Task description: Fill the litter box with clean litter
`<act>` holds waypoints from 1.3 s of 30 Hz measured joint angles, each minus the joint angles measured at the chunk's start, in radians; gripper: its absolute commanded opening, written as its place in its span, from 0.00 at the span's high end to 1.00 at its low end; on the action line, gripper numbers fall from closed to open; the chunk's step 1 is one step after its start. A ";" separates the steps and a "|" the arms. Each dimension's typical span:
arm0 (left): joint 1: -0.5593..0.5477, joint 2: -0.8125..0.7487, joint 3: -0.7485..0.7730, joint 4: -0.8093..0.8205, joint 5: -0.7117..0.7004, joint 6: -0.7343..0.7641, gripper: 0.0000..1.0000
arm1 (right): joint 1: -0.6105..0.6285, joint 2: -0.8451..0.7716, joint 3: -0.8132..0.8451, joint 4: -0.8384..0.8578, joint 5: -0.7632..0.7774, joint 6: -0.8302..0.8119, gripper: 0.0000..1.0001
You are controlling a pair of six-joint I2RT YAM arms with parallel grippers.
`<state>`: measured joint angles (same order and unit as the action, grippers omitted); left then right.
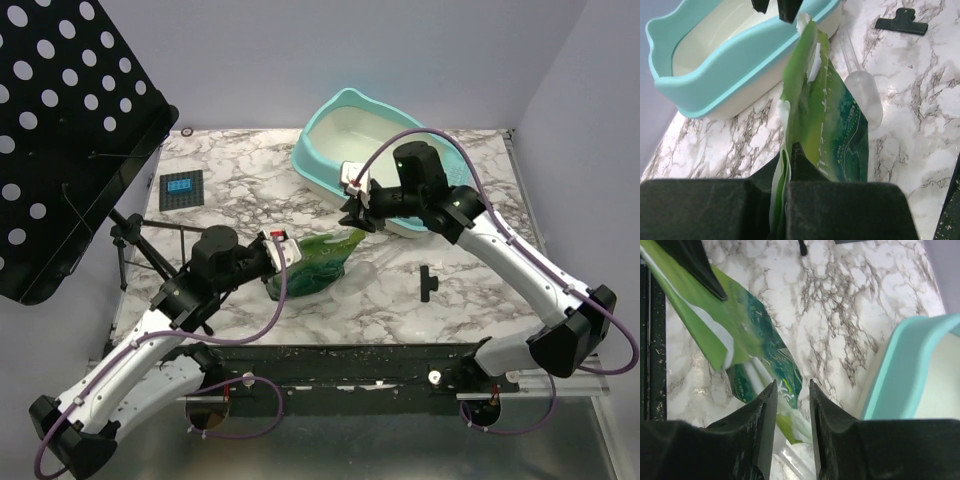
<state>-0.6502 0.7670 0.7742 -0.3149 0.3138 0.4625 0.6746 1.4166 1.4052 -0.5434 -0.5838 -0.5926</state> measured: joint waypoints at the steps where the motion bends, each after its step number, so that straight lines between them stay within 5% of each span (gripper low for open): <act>1: 0.000 -0.019 -0.017 0.013 0.006 0.006 1.00 | -0.012 -0.013 0.000 -0.010 0.006 -0.020 0.98; 12: 0.000 -0.179 -0.198 0.192 0.012 0.025 1.00 | -0.035 0.155 0.200 -0.219 -0.031 -0.156 1.00; 39: 0.000 -0.081 -0.180 0.262 -0.026 -0.010 1.00 | -0.034 0.143 0.132 -0.291 -0.126 -0.205 1.00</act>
<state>-0.6502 0.6861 0.5945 -0.0525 0.2882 0.4522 0.6403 1.5597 1.5372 -0.8345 -0.7101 -0.7979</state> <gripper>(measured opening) 0.010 0.008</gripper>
